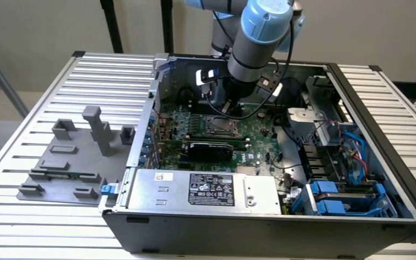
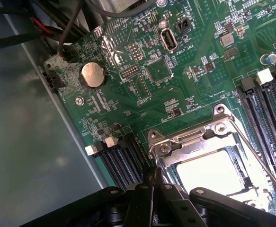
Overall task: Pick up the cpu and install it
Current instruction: 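Install the first cpu locking lever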
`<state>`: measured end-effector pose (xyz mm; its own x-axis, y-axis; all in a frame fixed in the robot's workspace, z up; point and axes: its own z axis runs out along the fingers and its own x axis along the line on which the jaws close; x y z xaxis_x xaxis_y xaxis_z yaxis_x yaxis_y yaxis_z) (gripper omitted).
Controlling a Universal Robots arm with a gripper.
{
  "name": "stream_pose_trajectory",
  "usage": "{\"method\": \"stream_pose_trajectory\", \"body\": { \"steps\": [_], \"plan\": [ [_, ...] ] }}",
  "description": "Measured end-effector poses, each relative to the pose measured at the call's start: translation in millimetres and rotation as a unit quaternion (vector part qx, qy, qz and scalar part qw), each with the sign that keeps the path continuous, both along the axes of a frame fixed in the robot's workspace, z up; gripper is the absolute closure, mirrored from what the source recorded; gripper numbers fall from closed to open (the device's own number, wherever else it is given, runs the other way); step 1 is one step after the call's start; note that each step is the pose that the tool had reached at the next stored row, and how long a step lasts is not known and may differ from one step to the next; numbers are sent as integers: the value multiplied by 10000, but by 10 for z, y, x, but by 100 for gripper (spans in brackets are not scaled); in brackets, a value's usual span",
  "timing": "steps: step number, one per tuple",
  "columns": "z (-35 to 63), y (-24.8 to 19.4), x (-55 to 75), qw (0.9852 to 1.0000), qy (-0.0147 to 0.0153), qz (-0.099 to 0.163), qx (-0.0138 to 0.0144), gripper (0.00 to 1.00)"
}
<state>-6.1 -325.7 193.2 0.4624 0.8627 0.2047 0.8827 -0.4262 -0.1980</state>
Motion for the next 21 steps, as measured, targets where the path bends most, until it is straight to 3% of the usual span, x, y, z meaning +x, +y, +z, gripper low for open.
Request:
{"method": "stream_pose_trajectory", "body": {
  "steps": [9,15,21],
  "plan": [
    [20,4,2,10000,0,0,57,89],
    [93,-35,1,10000,30,0,56,89],
    [93,-41,1,10000,33,0,58,89]
  ]
}}
